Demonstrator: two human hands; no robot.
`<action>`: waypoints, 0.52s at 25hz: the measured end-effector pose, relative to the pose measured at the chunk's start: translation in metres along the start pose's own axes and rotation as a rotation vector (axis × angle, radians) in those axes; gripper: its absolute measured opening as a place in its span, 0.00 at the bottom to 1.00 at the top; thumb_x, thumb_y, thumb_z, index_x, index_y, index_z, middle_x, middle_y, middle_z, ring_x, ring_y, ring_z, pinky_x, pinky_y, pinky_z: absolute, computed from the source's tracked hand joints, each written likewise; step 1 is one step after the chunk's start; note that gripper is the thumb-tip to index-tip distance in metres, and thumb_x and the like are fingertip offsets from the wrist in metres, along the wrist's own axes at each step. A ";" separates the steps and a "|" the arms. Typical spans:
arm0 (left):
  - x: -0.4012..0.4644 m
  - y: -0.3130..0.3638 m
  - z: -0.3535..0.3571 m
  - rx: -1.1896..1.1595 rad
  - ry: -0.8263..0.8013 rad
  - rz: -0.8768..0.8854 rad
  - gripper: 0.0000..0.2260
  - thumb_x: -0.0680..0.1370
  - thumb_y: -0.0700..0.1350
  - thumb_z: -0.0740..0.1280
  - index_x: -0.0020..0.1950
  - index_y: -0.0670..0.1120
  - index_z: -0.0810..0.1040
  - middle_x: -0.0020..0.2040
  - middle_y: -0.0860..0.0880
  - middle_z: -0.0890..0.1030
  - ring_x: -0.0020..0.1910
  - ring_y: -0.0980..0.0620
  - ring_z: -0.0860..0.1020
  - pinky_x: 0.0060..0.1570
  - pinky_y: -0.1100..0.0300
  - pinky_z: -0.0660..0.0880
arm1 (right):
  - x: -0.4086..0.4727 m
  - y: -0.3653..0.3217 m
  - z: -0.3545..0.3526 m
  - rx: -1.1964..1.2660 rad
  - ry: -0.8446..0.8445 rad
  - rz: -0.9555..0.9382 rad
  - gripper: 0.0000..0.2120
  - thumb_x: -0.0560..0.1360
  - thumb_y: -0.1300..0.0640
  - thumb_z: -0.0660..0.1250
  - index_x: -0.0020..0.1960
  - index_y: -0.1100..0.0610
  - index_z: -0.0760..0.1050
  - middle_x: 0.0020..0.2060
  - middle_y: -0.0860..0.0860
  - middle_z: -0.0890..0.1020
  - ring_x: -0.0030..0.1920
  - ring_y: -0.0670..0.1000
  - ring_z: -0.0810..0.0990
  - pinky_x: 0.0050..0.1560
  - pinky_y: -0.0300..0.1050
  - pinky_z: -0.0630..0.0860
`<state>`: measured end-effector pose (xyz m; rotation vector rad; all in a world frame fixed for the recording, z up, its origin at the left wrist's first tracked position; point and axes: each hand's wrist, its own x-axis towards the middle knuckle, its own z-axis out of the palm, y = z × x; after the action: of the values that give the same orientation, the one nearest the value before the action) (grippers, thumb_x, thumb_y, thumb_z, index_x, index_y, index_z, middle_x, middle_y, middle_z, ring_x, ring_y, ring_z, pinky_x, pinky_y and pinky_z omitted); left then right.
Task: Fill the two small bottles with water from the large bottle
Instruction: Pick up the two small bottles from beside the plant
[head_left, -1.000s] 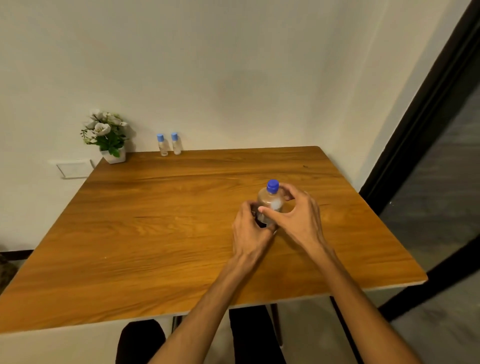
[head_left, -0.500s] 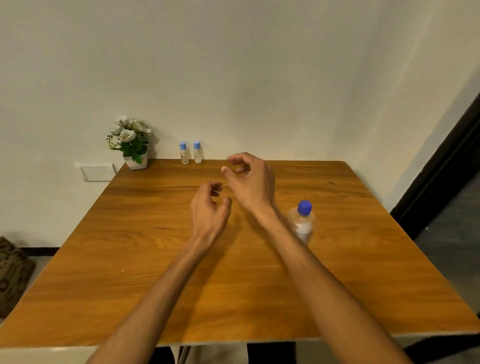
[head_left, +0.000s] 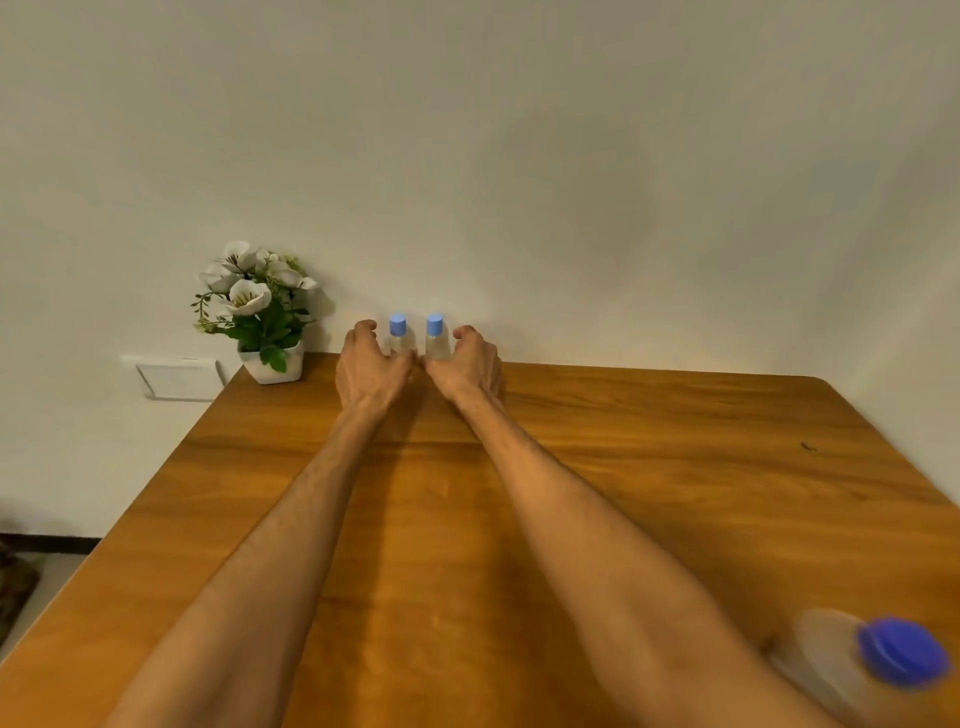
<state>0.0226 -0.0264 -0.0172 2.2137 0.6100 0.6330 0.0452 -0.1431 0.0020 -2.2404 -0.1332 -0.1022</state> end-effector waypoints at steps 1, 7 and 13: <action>0.010 -0.007 0.008 -0.015 -0.013 0.003 0.28 0.79 0.52 0.73 0.75 0.42 0.71 0.70 0.41 0.79 0.65 0.42 0.80 0.64 0.48 0.78 | 0.011 0.004 0.011 -0.014 0.015 0.000 0.28 0.75 0.45 0.77 0.68 0.59 0.75 0.60 0.55 0.84 0.56 0.56 0.83 0.48 0.45 0.77; 0.005 -0.024 0.017 -0.057 -0.067 0.014 0.16 0.80 0.49 0.73 0.65 0.43 0.80 0.59 0.44 0.85 0.55 0.48 0.82 0.59 0.51 0.80 | 0.025 0.024 0.020 -0.028 0.086 0.033 0.15 0.77 0.51 0.75 0.61 0.52 0.81 0.57 0.50 0.86 0.56 0.54 0.84 0.52 0.45 0.79; -0.131 -0.026 -0.045 -0.110 -0.138 -0.011 0.12 0.77 0.49 0.75 0.57 0.46 0.83 0.49 0.50 0.85 0.49 0.49 0.82 0.55 0.50 0.82 | -0.123 0.035 -0.038 0.108 0.147 0.102 0.09 0.70 0.42 0.73 0.45 0.46 0.80 0.38 0.43 0.86 0.43 0.47 0.86 0.42 0.43 0.80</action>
<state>-0.1104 -0.0645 -0.0425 2.1295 0.5041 0.4920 -0.0733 -0.2021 -0.0167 -2.1197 0.0544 -0.1996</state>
